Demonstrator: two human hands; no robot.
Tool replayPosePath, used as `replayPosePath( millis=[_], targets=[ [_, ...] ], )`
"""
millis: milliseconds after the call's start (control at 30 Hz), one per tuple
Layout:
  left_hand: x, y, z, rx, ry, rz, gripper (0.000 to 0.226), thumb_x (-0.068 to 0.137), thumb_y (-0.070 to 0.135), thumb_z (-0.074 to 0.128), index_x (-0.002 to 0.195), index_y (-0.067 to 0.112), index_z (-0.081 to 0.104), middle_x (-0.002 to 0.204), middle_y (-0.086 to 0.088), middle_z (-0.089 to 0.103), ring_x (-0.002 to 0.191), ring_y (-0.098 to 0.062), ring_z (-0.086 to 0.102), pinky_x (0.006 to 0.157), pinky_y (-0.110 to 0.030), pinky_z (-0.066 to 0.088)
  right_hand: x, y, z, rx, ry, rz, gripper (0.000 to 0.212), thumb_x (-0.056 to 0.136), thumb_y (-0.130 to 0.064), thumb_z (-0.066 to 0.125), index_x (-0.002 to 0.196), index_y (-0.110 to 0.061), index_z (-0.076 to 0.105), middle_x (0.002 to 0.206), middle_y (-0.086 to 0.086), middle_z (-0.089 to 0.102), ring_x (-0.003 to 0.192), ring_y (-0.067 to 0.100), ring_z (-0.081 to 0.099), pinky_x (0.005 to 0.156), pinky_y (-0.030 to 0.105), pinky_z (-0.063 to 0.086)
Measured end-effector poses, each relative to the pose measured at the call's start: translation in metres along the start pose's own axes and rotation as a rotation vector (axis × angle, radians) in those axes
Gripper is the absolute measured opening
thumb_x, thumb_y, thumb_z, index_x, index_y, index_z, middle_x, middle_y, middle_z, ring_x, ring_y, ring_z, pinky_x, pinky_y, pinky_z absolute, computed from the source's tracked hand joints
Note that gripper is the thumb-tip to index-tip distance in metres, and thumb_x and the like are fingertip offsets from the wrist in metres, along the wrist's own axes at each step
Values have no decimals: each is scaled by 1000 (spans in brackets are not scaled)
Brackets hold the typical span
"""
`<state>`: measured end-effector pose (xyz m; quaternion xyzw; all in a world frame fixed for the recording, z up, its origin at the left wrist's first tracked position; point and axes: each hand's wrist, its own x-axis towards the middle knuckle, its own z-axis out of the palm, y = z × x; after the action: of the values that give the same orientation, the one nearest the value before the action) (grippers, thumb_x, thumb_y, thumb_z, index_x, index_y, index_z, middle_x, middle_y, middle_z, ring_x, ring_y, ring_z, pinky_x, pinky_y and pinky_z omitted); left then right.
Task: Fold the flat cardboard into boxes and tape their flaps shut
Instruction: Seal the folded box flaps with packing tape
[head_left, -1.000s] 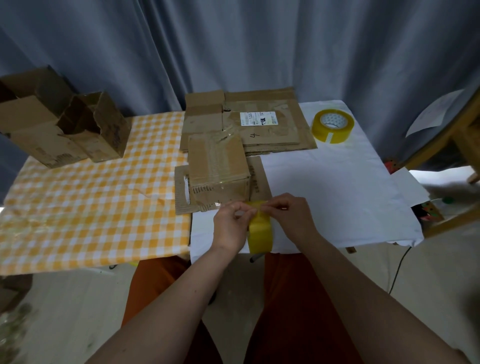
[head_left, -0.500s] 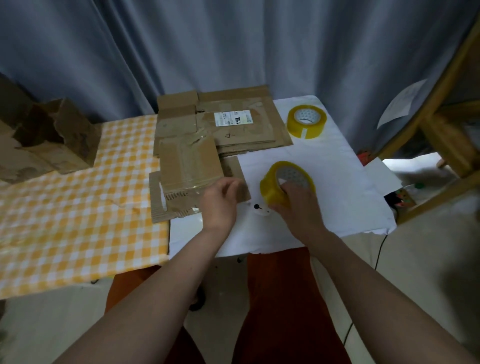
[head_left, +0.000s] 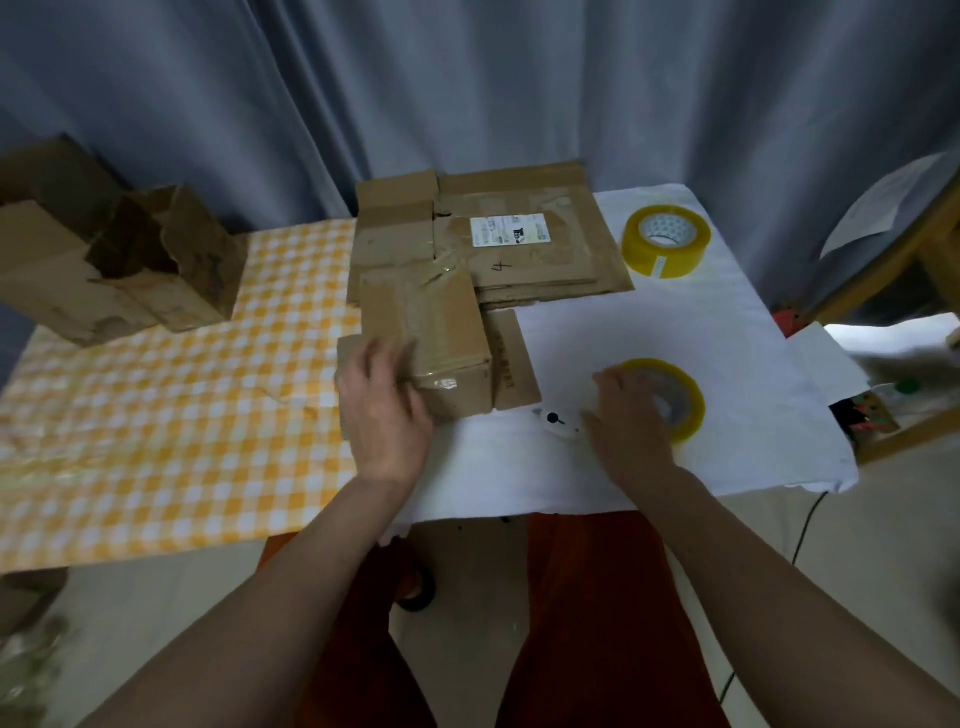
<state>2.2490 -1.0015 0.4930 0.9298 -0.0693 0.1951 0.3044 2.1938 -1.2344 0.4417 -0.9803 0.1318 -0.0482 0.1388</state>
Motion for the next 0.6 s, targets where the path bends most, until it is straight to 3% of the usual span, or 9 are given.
replayPosePath(
  millis=[67, 100, 167, 233, 333, 433, 500, 600],
  targets=[
    [12, -8, -7, -176, -50, -203, 53, 85, -6, 53, 137, 3, 42, 132, -1, 45, 126, -20, 38, 104, -11, 31, 6, -38, -2, 232, 90, -105, 45, 93, -12, 53, 136, -2, 41, 143, 15, 37, 134, 29, 32, 111, 35, 28],
    [17, -11, -10, -312, -106, -292, 49, 88, -4, 51, 135, 6, 42, 121, 12, 48, 117, -13, 46, 91, 0, 34, 11, -58, -5, 383, 75, -128, 45, 93, -9, 51, 136, -3, 41, 143, 13, 38, 133, 27, 35, 110, 34, 30],
    [22, -13, -15, -497, -246, -394, 36, 93, 1, 50, 126, 16, 49, 106, 24, 53, 98, -1, 55, 71, 2, 40, 20, -95, -13, 698, -68, -109, 49, 94, -11, 46, 141, -11, 35, 141, 9, 41, 127, 22, 40, 103, 35, 37],
    [20, -16, -21, -581, -318, -391, 40, 94, 2, 49, 130, 19, 52, 109, 20, 59, 96, 9, 57, 75, -4, 47, 25, -117, -18, 882, -161, -83, 50, 96, -12, 43, 145, -15, 32, 138, 8, 43, 117, 16, 45, 91, 27, 39],
    [12, -20, -35, -551, -337, -363, 49, 96, 5, 48, 140, 27, 44, 121, 17, 53, 108, -1, 53, 90, -19, 48, 19, -122, -17, 856, -134, -51, 44, 97, -23, 46, 141, -19, 41, 128, 13, 46, 98, 12, 50, 83, 25, 44],
    [-4, -29, -41, -375, -384, -284, 57, 92, 4, 51, 144, 26, 40, 124, 2, 37, 117, -16, 40, 104, -29, 38, 2, -115, -8, 745, -111, -42, 42, 91, -41, 53, 133, -34, 47, 122, 5, 31, 107, 16, 41, 94, 29, 42],
    [-17, -35, -42, -290, -435, -246, 61, 88, 2, 54, 144, 23, 41, 123, -8, 34, 119, -24, 37, 109, -31, 34, -13, -113, -1, 701, -152, -78, 52, 86, -49, 59, 134, -37, 44, 118, -1, 25, 111, 18, 36, 98, 30, 40],
    [-34, -44, -41, -200, -477, -177, 66, 87, 1, 57, 147, 18, 36, 134, -16, 30, 129, -27, 32, 112, -25, 27, -23, -115, 11, 539, -126, -142, 63, 81, -56, 61, 137, -37, 38, 116, -1, 25, 104, 14, 34, 93, 27, 38]
  ],
)
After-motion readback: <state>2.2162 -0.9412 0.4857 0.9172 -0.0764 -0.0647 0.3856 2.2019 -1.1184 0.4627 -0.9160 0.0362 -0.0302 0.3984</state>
